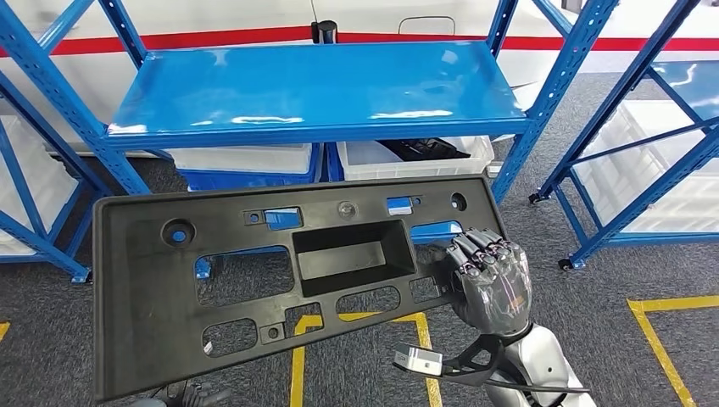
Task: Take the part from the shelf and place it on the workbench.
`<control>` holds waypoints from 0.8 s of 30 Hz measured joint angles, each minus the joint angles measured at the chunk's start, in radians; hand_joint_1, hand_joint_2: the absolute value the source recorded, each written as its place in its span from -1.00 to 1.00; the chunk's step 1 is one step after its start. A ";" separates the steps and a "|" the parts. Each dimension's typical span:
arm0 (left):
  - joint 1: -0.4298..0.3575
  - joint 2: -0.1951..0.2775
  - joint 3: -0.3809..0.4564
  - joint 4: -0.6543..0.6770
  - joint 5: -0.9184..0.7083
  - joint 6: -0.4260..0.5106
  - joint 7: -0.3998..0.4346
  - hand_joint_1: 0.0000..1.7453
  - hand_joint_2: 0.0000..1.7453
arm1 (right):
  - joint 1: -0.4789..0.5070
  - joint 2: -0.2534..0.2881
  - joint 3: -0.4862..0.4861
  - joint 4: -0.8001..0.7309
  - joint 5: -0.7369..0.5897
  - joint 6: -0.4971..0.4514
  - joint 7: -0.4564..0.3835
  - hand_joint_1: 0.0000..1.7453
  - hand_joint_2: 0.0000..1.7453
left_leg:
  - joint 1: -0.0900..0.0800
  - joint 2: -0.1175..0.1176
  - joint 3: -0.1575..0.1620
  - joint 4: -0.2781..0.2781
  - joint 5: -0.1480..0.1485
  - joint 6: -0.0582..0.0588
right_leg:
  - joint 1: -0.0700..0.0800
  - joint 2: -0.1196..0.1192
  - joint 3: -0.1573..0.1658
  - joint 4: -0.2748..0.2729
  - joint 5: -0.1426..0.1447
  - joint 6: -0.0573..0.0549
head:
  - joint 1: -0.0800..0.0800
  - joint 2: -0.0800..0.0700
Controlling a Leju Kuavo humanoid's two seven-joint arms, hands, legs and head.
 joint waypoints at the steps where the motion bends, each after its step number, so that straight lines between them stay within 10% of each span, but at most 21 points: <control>1: 0.000 0.000 0.001 0.000 0.002 0.000 0.000 -1.00 1.00 | 0.000 -0.001 -0.001 0.003 -0.003 -0.001 -0.002 1.00 1.00 | 0.000 0.002 -0.011 -0.002 0.012 0.009 | -0.002 0.001 -0.019 0.051 -0.043 -0.008 | 0.003 0.000; 3: 0.002 0.000 0.003 0.000 0.004 0.001 0.000 -1.00 1.00 | 0.000 -0.002 -0.001 0.010 -0.008 -0.002 -0.004 1.00 1.00 | -0.004 0.003 -0.038 -0.002 0.033 0.016 | -0.002 0.002 -0.055 0.181 -0.119 -0.014 | 0.006 0.000; 5: 0.004 0.000 0.004 0.000 0.005 0.003 -0.001 -1.00 1.00 | 0.001 -0.003 -0.001 0.018 -0.012 -0.003 -0.005 1.00 1.00 | -0.006 0.003 -0.067 -0.001 0.054 0.015 | -0.003 0.002 -0.051 0.246 -0.128 0.000 | 0.007 0.000; 8: 0.006 0.000 0.006 0.000 0.007 0.006 -0.001 -1.00 1.00 | -0.002 -0.004 -0.001 0.029 -0.017 -0.006 -0.010 1.00 1.00 | -0.008 0.002 -0.105 0.006 0.083 0.004 | -0.004 0.003 0.082 0.090 -0.076 0.019 | 0.008 0.000; 10: 0.006 0.000 0.010 0.000 0.010 0.009 -0.001 -1.00 1.00 | -0.004 -0.004 -0.002 0.035 -0.020 -0.010 -0.014 1.00 1.00 | -0.012 0.000 -0.118 0.011 0.100 -0.007 | 0.002 0.005 0.160 -0.035 -0.080 0.010 | 0.006 0.000; 13: 0.009 0.002 0.015 0.000 0.014 0.012 -0.002 -1.00 1.00 | -0.005 -0.004 -0.001 0.044 -0.023 -0.017 -0.017 1.00 1.00 | -0.010 -0.002 -0.125 0.011 0.117 -0.022 | 0.001 0.006 0.159 -0.064 -0.079 -0.012 | 0.004 0.000; 16: 0.011 0.003 0.019 0.000 0.015 0.013 -0.002 -1.00 1.00 | -0.008 0.002 -0.001 0.054 -0.024 -0.020 -0.019 1.00 1.00 | -0.003 -0.002 -0.156 0.093 0.018 -0.037 | -0.009 0.001 0.140 -0.064 -0.049 -0.043 | 0.000 0.000; 19: 0.011 0.005 0.020 0.000 0.015 0.013 -0.001 -1.00 1.00 | -0.011 0.008 -0.001 0.066 -0.025 -0.021 -0.020 1.00 1.00 | 0.001 -0.002 -0.194 0.275 -0.090 -0.050 | -0.004 0.000 0.105 -0.061 -0.019 -0.051 | -0.004 0.000; 21: 0.010 0.006 0.020 0.000 0.015 0.013 0.000 -1.00 1.00 | -0.012 0.011 -0.001 0.076 -0.027 -0.021 -0.021 1.00 1.00 | 0.005 -0.001 -0.160 0.280 -0.066 -0.054 | -0.003 0.000 0.084 -0.059 -0.004 -0.047 | -0.004 0.000; 24: 0.003 0.007 0.020 0.000 0.016 0.013 0.002 -1.00 1.00 | -0.014 0.012 -0.002 0.087 -0.030 -0.022 -0.022 1.00 1.00 | 0.008 -0.003 -0.020 0.092 -0.019 -0.049 | -0.002 -0.001 0.063 -0.053 0.012 -0.032 | -0.004 0.000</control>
